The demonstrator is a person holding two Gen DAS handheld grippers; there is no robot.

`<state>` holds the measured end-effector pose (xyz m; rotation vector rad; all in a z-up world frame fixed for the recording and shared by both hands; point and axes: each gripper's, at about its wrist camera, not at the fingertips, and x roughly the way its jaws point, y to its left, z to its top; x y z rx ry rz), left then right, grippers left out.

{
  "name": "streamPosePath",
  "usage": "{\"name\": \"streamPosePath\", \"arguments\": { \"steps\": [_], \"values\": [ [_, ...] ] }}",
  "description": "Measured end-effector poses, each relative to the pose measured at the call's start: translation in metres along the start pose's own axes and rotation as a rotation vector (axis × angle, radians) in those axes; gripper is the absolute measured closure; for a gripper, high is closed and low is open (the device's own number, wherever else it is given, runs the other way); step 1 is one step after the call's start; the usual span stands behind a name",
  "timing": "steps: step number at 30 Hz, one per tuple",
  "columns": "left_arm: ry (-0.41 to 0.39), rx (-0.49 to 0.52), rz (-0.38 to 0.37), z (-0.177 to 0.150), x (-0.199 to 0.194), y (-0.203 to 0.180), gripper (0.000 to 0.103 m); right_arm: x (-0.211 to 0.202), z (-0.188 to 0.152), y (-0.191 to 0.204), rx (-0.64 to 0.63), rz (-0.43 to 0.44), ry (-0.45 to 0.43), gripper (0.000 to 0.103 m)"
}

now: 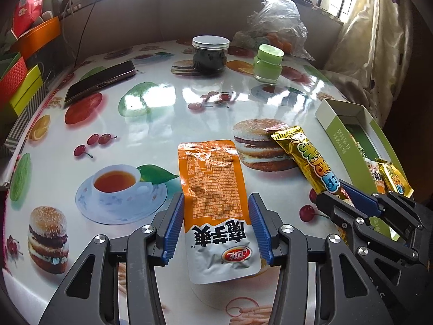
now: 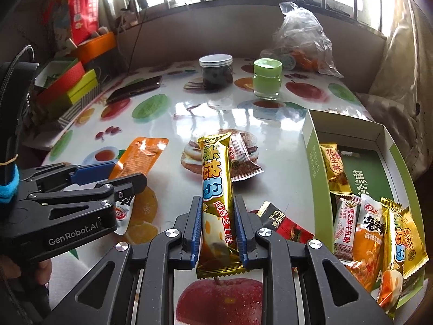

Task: Organize snacks
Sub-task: 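Lift and carry the orange pouch and candy bar in both grippers over the green box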

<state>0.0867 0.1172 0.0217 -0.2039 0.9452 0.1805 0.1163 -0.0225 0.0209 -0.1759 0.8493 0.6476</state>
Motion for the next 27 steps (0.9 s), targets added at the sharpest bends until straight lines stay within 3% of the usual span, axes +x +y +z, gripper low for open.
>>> {"name": "streamPosePath", "arguments": {
  "steps": [27],
  "values": [
    [-0.047, 0.071, -0.095, 0.015, -0.021, -0.043, 0.054, -0.053, -0.009, -0.028, 0.081, -0.092, -0.083, 0.082]
  ]
}}
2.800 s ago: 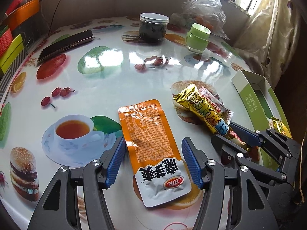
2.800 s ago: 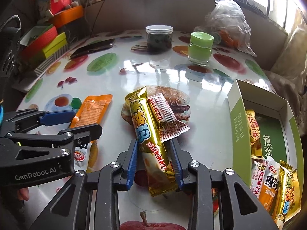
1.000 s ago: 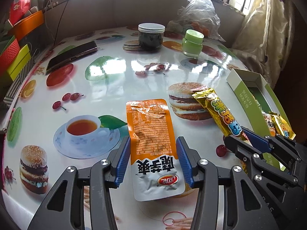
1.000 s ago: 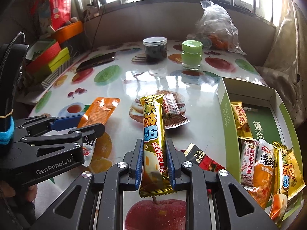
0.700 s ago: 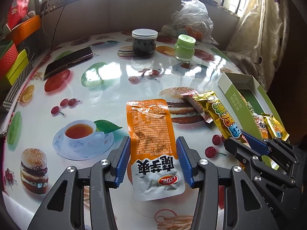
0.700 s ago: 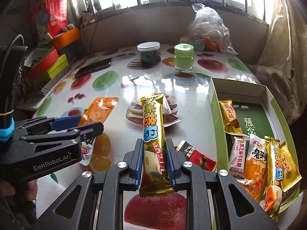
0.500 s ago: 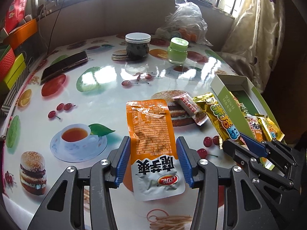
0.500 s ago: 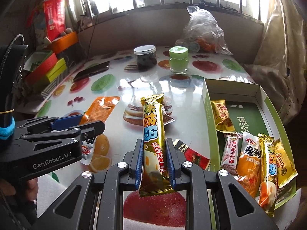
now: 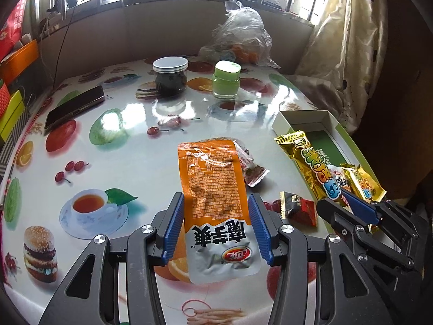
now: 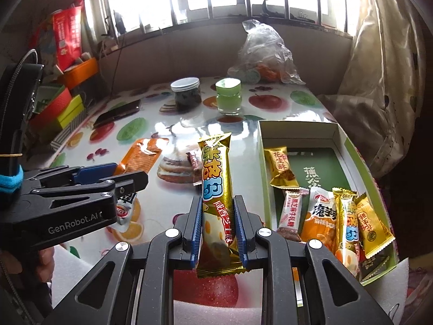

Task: Organize snacks
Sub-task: 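Lift and carry the orange pouch and candy bar in both grippers over the green box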

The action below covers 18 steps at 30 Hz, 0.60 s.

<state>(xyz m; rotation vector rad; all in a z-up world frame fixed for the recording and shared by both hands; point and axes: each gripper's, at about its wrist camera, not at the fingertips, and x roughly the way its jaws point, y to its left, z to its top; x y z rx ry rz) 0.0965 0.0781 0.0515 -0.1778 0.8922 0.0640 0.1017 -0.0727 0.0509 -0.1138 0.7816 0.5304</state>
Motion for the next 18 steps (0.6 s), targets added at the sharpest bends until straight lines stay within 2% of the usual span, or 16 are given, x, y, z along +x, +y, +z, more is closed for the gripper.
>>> {"name": "streamPosePath", "arguments": {
  "steps": [18],
  "values": [
    [-0.017, 0.085, -0.107, 0.027, 0.004, -0.055, 0.054, -0.021, -0.005, -0.044, 0.083, -0.094, -0.005, 0.082]
  ]
}}
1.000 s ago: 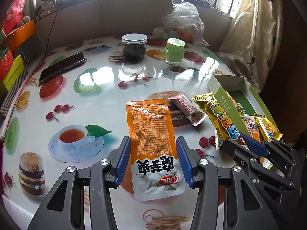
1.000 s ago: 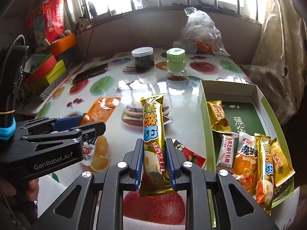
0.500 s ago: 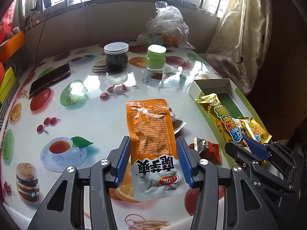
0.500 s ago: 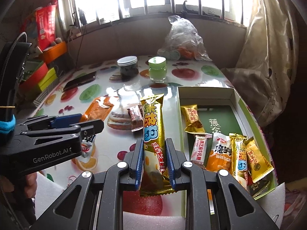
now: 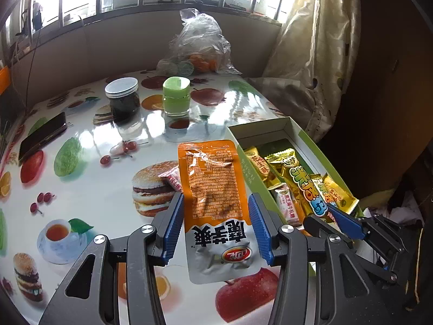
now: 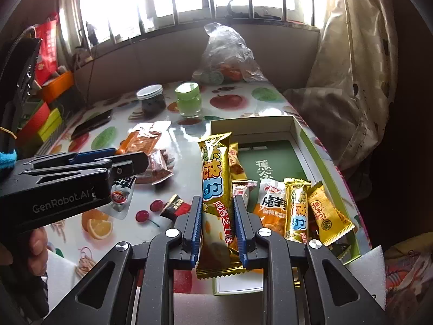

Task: Organize snacks
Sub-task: 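Lift and carry the orange pouch and candy bar in both grippers over the green box, then lower both held snacks into the box and open both grippers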

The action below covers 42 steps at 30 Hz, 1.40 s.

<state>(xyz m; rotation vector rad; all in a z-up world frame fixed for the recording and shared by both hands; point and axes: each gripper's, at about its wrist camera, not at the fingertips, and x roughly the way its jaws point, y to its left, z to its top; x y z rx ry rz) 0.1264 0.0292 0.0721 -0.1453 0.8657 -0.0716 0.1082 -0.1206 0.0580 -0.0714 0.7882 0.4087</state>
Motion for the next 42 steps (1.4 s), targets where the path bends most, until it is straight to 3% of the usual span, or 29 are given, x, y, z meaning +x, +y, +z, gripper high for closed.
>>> {"name": "streamPosePath", "arguments": {
  "steps": [24, 42],
  "values": [
    [0.040, 0.059, -0.096, 0.036, 0.028, -0.045, 0.053, -0.003, -0.008, -0.051, 0.099, -0.058, 0.014, 0.082],
    [0.126, 0.089, -0.107, 0.029, 0.067, -0.067, 0.053, 0.005, -0.016, -0.066, 0.083, -0.139, 0.028, 0.082]
  ]
}}
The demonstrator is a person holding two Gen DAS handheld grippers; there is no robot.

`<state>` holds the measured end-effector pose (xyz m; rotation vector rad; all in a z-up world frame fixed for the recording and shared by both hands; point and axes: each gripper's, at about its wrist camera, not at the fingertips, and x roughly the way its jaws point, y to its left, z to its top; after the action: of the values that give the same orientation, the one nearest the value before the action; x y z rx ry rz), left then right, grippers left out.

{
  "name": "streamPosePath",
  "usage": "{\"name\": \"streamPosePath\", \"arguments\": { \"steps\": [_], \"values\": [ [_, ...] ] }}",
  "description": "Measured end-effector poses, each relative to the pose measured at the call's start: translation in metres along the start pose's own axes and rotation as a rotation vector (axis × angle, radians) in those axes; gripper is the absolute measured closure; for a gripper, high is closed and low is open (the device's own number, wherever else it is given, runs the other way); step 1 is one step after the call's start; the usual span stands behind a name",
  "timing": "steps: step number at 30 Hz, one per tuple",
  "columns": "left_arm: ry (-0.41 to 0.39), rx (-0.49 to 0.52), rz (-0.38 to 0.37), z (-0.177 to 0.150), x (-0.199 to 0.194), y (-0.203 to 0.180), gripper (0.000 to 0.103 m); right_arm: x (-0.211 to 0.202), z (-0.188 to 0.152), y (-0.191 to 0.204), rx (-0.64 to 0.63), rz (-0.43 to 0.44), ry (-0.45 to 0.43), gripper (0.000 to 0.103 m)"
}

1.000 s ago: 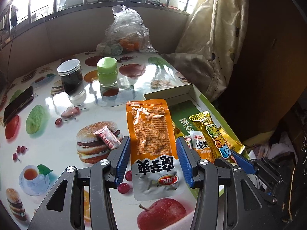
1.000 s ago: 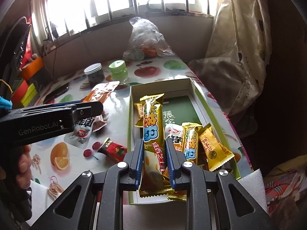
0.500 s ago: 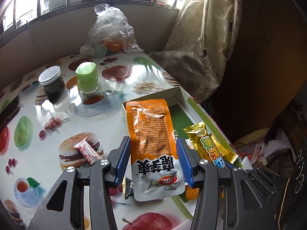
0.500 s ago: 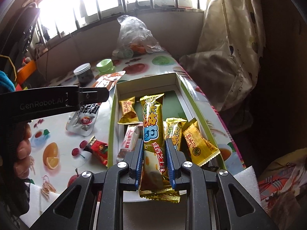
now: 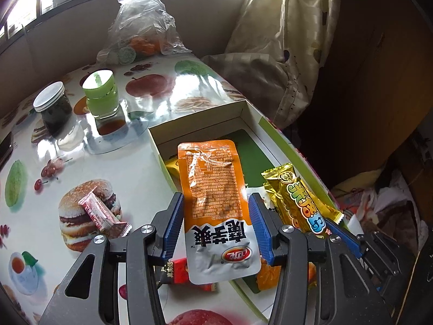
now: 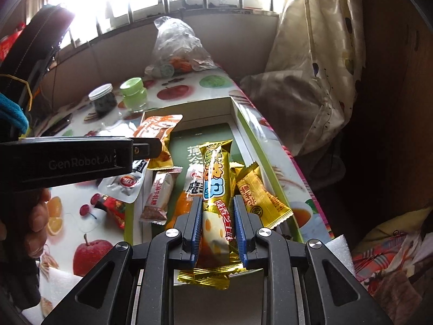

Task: Organize snacks
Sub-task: 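Lower both held snacks into the box and open both grippers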

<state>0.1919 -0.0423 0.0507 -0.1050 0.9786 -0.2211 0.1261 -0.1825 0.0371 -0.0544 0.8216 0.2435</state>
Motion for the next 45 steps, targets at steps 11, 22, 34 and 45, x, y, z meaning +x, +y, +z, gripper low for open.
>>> {"name": "streamPosePath", "arguments": {
  "steps": [11, 22, 34, 45],
  "values": [
    [0.017, 0.019, 0.012, 0.001, 0.012, -0.009, 0.053, 0.003, -0.001, -0.007, 0.008, -0.022, -0.006, 0.082],
    [0.041, 0.030, 0.012, -0.001, 0.022, -0.015, 0.052, 0.004, -0.003, -0.009, 0.005, -0.032, -0.019, 0.081],
    [0.048, 0.036, 0.011, -0.002, 0.024, -0.018, 0.051, 0.002, -0.002, -0.010, 0.001, -0.051, -0.019, 0.070],
    [0.046, 0.036, 0.005, -0.004, 0.021, -0.018, 0.051, 0.002, -0.005, -0.009, 0.006, -0.055, -0.011, 0.056]
  ]
}}
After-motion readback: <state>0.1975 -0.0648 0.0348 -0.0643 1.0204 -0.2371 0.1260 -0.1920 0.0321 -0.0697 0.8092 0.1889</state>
